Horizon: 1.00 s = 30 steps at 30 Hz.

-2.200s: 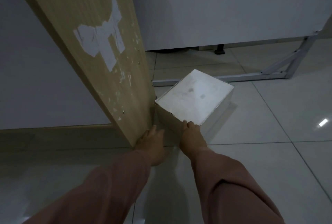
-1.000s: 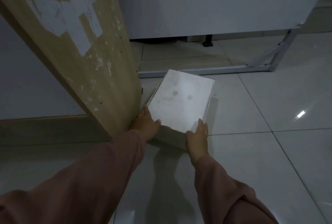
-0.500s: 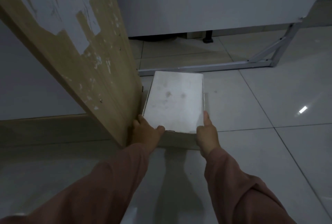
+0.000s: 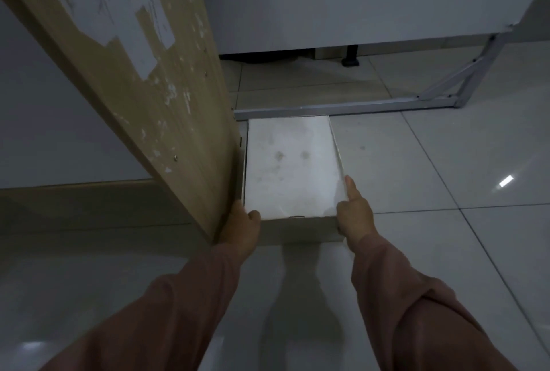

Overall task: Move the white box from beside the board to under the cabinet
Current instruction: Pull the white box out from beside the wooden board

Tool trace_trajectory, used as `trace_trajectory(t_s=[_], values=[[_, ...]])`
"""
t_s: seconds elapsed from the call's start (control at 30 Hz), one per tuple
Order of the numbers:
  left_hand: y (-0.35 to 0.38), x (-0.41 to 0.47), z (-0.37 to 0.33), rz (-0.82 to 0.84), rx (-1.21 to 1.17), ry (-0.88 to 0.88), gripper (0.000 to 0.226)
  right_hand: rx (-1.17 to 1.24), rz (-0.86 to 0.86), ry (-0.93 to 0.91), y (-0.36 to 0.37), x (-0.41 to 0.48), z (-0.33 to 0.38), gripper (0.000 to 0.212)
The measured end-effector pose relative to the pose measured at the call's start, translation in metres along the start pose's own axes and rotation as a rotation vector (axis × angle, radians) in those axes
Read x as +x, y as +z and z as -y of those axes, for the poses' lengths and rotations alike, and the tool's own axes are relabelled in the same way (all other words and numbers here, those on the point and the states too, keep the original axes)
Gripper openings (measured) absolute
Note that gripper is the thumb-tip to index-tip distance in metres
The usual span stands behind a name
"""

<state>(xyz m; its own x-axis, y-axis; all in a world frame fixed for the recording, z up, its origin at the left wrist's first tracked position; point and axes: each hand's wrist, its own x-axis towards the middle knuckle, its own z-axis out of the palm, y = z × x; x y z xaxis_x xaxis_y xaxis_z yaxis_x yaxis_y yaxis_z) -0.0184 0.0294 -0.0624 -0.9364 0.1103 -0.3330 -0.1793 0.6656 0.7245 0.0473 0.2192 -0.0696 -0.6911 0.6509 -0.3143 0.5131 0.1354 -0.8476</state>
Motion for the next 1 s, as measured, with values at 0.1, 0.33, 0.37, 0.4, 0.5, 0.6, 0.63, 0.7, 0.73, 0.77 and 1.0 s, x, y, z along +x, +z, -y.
trace_trajectory(t_s=[0.1, 0.33, 0.37, 0.4, 0.5, 0.6, 0.63, 0.7, 0.73, 0.77, 1.0], values=[[-0.001, -0.003, 0.0, 0.017, -0.028, 0.017, 0.007, -0.014, -0.002, 0.014, 0.001, -0.006, -0.002, 0.069], [-0.015, -0.018, 0.018, 0.058, -0.038, 0.018, 0.021, -0.166, -0.001, 0.149, 0.002, -0.027, -0.013, 0.06], [-0.018, -0.021, 0.022, 0.065, -0.044, 0.018, 0.023, -0.183, 0.024, 0.17, -0.001, -0.03, -0.014, 0.055], [-0.02, -0.025, 0.026, 0.079, -0.057, 0.014, 0.026, -0.191, 0.049, 0.183, -0.003, -0.032, -0.014, 0.048], [-0.025, -0.029, 0.035, 0.122, -0.132, -0.027, 0.032, -0.141, 0.1, 0.208, -0.008, -0.034, -0.015, 0.037], [-0.029, -0.036, 0.043, 0.177, -0.279, -0.166, 0.031, -0.087, 0.168, 0.226, -0.011, -0.041, -0.022, 0.048], [-0.031, -0.038, 0.047, 0.19, -0.348, -0.222, 0.024, -0.053, 0.185, 0.227, -0.011, -0.044, -0.024, 0.053], [-0.034, -0.041, 0.055, 0.21, -0.489, -0.324, 0.011, 0.086, 0.181, 0.256, -0.014, -0.05, -0.026, 0.059], [-0.035, -0.042, 0.058, 0.224, -0.559, -0.358, 0.01, 0.16, 0.165, 0.282, -0.016, -0.052, -0.027, 0.061], [-0.035, -0.042, 0.06, 0.241, -0.624, -0.377, 0.017, 0.21, 0.16, 0.305, -0.017, -0.053, -0.029, 0.063], [-0.02, -0.038, 0.055, 0.328, -0.815, -0.401, 0.069, 0.194, 0.249, 0.295, -0.033, -0.043, -0.04, 0.065]])
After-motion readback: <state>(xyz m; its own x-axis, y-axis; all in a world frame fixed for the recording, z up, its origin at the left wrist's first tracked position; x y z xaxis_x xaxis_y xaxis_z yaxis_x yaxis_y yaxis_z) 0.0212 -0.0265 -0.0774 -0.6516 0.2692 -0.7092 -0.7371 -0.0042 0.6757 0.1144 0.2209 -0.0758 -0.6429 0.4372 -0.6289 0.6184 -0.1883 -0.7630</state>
